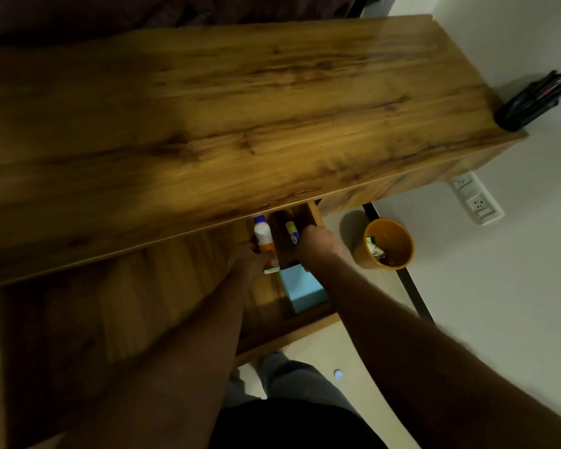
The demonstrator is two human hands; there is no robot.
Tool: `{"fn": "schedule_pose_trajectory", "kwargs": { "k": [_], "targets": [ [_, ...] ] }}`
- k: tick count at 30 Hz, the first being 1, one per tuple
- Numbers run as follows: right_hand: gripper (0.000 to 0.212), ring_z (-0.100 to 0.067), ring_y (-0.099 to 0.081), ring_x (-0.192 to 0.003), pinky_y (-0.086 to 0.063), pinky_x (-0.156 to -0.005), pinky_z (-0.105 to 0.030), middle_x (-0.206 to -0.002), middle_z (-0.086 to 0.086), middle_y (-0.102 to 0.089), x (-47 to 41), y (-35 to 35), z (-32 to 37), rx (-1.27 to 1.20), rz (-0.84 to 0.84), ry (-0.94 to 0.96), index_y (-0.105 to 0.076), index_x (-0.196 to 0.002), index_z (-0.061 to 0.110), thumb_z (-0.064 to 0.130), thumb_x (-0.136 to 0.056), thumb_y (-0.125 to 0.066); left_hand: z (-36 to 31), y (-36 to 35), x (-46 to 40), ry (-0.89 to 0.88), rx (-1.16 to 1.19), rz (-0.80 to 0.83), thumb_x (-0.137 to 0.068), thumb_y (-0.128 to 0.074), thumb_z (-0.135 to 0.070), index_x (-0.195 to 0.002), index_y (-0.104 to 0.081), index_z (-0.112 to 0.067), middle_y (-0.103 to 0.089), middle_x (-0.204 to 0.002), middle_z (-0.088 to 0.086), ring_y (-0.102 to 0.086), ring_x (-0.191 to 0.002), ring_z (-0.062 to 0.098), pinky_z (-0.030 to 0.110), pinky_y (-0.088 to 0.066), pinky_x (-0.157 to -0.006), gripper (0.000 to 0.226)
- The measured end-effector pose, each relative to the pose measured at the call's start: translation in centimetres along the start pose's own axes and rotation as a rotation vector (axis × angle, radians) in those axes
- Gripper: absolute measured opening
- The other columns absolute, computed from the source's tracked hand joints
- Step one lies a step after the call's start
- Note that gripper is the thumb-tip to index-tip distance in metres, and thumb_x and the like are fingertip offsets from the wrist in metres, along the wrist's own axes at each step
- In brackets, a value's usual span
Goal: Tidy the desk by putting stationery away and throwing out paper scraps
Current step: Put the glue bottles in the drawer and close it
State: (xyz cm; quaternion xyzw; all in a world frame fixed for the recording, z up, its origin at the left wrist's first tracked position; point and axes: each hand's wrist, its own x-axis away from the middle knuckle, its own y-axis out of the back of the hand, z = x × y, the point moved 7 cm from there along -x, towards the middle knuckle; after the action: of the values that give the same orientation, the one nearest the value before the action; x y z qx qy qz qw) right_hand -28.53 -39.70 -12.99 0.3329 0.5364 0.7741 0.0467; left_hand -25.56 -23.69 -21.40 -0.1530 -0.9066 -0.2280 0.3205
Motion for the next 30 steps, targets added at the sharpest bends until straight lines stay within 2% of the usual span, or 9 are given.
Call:
{"fn": "schedule_pose_trajectory", "kwargs": {
  "k": [6, 9, 15, 21, 26, 30],
  "targets": [
    [0.017, -0.023, -0.067, -0.098, -0.052, -0.076, -0.031, -0.102, -0.009, -0.068, -1.3, -1.5, 1.1, 0.131, -0.011, -0.057, -0.065, -0.105, 0.008, 0.018, -0.097, -0.054, 0.4, -0.1, -1.3, 0.059, -0.008, -0.023, -0.072, -0.081, -0.037, -0.110, -0.067, -0.012, -0.070, -0.110, 0.014, -0.069, -0.094, 0.028, 0.044, -0.058, -0.082, 0.047],
    [0.017, -0.022, -0.068, -0.095, -0.047, -0.068, -0.028, -0.101, -0.009, -0.069, -1.7, -2.1, 1.1, 0.153, -0.017, -0.073, -0.065, -0.106, 0.007, 0.016, -0.097, -0.053, 0.2, -0.1, -1.0, 0.066, 0.001, -0.024, -0.074, -0.080, -0.037, -0.110, -0.066, -0.012, -0.070, -0.111, 0.013, -0.068, -0.094, 0.027, 0.044, -0.058, -0.082, 0.046],
    [0.017, -0.023, -0.068, -0.096, -0.053, -0.077, -0.031, -0.103, -0.009, -0.069, -2.0, -2.6, 1.5, 0.148, -0.009, -0.092, -0.064, -0.106, 0.006, 0.014, -0.098, -0.052, 0.3, -0.3, -1.0, 0.050, -0.024, -0.016, -0.077, -0.077, -0.038, -0.114, -0.065, -0.013, -0.069, -0.112, 0.010, -0.068, -0.097, 0.025, 0.044, -0.058, -0.084, 0.046],
    [0.015, -0.021, -0.068, -0.092, -0.053, -0.075, -0.031, -0.099, -0.008, -0.070, -1.4, -2.3, 1.6, 0.090, -0.027, -0.073, -0.065, -0.104, 0.008, 0.016, -0.096, -0.055, 0.0, -0.4, -1.0, 0.024, -0.079, -0.019, -0.077, -0.077, -0.038, -0.108, -0.066, -0.012, -0.070, -0.110, 0.013, -0.068, -0.096, 0.026, 0.045, -0.058, -0.082, 0.042],
    [0.012, -0.019, -0.068, -0.087, -0.051, -0.068, -0.027, -0.090, -0.003, -0.067, -0.5, -0.5, 1.1, 0.005, -0.114, -0.049, -0.065, -0.099, 0.012, 0.021, -0.093, -0.061, -0.5, -0.7, -1.0, 0.002, -0.131, -0.051, -0.074, -0.077, -0.044, -0.111, -0.066, -0.012, -0.071, -0.109, 0.012, -0.070, -0.094, 0.027, 0.043, -0.059, -0.080, 0.050],
    [0.011, -0.021, -0.067, -0.085, -0.050, -0.066, -0.029, -0.092, -0.005, -0.069, 0.0, 1.4, -0.1, 0.000, -0.153, -0.035, -0.065, -0.098, 0.010, 0.020, -0.092, -0.062, -1.5, -1.2, -1.2, -0.063, -0.193, -0.097, -0.070, -0.079, -0.045, -0.110, -0.066, -0.012, -0.071, -0.106, 0.013, -0.070, -0.092, 0.030, 0.043, -0.059, -0.077, 0.053]
  ]
}}
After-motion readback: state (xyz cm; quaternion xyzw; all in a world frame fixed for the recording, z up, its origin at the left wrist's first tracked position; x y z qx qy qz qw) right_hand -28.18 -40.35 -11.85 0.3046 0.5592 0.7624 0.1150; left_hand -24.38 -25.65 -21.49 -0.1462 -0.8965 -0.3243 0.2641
